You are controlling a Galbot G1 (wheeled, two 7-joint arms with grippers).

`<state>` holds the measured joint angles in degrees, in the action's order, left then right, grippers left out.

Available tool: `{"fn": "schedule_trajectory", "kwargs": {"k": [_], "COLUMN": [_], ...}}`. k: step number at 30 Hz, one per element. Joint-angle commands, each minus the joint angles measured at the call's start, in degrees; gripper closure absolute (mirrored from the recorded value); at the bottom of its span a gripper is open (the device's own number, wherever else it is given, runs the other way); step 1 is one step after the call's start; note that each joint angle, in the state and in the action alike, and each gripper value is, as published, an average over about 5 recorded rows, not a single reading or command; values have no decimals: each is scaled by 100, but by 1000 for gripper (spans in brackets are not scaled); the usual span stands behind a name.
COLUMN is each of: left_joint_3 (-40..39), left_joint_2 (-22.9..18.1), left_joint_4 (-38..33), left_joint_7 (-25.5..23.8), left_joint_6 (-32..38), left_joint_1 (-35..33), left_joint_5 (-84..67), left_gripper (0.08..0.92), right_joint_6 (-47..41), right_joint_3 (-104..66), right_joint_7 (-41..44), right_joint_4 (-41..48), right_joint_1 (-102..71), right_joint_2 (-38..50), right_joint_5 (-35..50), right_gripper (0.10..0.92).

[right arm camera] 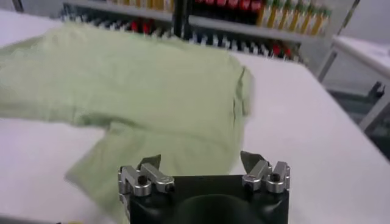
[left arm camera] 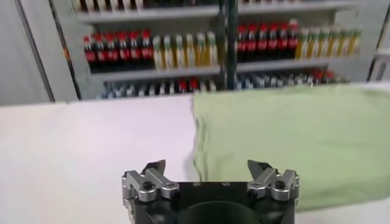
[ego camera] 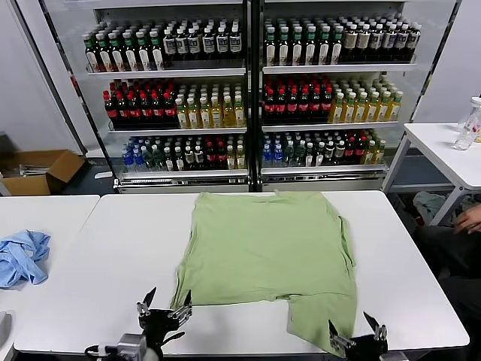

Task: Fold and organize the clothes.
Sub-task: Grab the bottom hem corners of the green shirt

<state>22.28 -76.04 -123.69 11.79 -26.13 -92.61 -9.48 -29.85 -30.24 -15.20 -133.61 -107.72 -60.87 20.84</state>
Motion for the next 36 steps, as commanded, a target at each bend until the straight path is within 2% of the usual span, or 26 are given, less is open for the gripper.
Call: {"fn": "schedule_trajectory", "kwargs": {"k": [1,5,8,23,29,33,36], "left_joint_3": [-219,-243,-258,-174,-86,52,267], "left_joint_2": [130,130,141,160,220,307,401], "left_joint_4": [901,880,839,679,278,-130,-536], "left_joint_7": [225,221,190,121,19,-64,-97], "left_joint_6": [-546,-498,-424,-356,-264,-272,-228], "left_joint_1": [764,727,689,536,337,223,130], "left_joint_5": [-117,-231,-425,-967,-1263,-1735,-2106], "left_gripper": [177,186,241,674,845,898,905], "right_joint_6": [-325,-330,-333,-238,20,147,280], "right_joint_3": [94,110,109,-126,-458,-710,-935], "right_joint_7": [-32,-68,-74,113,317,547,600], "right_joint_4": [134,269,366,147,-210,-480,-495], "right_joint_1": [-238,-141,-86,-150,-107,55,383], "right_joint_2": [-90,-124,-148,-187,-20,219,486], "right_joint_5": [229,579,864,1322,1360,1337,1461], "right_gripper": [203,204,232,650,823,913,920]}}
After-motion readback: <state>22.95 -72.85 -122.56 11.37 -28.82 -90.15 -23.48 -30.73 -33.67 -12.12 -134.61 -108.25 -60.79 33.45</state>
